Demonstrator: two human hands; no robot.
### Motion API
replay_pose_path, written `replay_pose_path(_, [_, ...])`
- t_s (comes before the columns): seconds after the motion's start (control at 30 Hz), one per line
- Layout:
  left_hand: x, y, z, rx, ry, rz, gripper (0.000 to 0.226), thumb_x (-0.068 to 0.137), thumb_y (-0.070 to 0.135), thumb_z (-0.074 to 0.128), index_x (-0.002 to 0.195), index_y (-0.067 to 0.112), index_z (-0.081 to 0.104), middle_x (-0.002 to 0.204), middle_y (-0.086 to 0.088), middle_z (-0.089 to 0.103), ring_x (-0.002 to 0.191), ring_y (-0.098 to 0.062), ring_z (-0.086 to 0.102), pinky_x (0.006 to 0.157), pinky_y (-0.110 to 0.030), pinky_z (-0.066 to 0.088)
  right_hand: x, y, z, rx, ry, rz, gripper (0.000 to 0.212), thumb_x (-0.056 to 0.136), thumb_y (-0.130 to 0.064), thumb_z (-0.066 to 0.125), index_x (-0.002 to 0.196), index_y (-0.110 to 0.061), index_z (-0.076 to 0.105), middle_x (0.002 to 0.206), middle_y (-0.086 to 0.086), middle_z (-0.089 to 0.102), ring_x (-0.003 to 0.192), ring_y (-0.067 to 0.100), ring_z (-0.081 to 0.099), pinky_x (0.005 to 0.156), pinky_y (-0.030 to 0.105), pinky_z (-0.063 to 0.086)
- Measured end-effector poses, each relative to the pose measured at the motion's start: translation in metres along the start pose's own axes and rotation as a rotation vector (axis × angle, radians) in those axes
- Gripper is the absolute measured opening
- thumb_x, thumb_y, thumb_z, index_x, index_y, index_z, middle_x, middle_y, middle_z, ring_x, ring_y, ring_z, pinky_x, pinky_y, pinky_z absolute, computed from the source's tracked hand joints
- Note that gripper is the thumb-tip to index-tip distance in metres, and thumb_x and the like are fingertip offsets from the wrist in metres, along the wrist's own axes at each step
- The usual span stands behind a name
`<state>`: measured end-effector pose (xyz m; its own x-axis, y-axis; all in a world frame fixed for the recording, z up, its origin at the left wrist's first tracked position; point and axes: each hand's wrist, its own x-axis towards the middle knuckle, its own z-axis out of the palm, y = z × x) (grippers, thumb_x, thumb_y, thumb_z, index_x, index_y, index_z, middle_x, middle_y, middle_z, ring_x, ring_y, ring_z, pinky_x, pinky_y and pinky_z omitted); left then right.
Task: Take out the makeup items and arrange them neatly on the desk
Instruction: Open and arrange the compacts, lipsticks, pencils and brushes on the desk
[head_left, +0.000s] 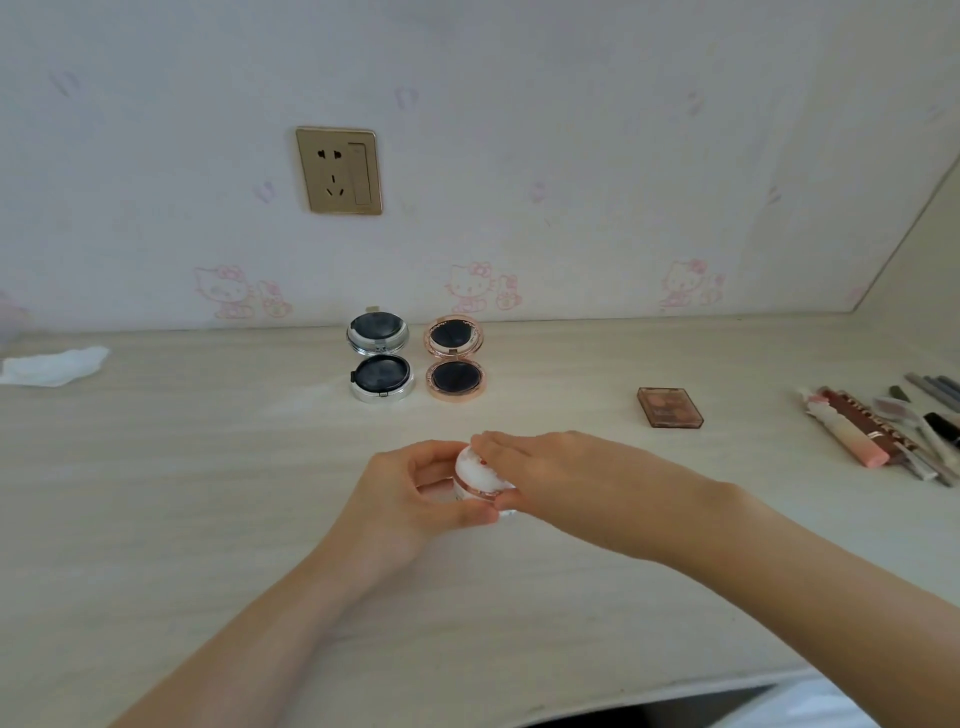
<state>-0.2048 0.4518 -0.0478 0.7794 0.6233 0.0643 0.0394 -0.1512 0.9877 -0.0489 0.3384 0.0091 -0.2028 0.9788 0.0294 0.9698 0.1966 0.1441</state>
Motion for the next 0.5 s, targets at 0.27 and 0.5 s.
replay_pose_path(0.27, [0.000,-0.003,-0.001,0.014,0.003,0.022,0.060,0.059,0.011,0.088,0.113,0.024,0.064,0.107,0.005,0.073,0.103,-0.013,0.068,0.089,-0.018,0.050,0.006,0.007,-0.006,0.198,0.034,0.072,0.020,0.100,-0.024,0.043,0.118,-0.031,0.042,0.112,-0.015,0.054,0.081,0.015,0.048,0.068,0.026,0.038])
replay_pose_path(0.5, [0.001,-0.001,-0.001,0.185,0.098,0.024,0.087,0.051,0.031,0.093,0.127,0.029,0.052,0.110,0.012,0.071,0.114,-0.001,0.058,0.101,-0.029,0.041,0.009,0.007,-0.018,0.397,-0.022,0.089,0.025,0.098,-0.033,0.045,0.118,-0.022,0.054,0.111,-0.007,0.057,0.100,0.016,0.054,0.086,0.037,0.046])
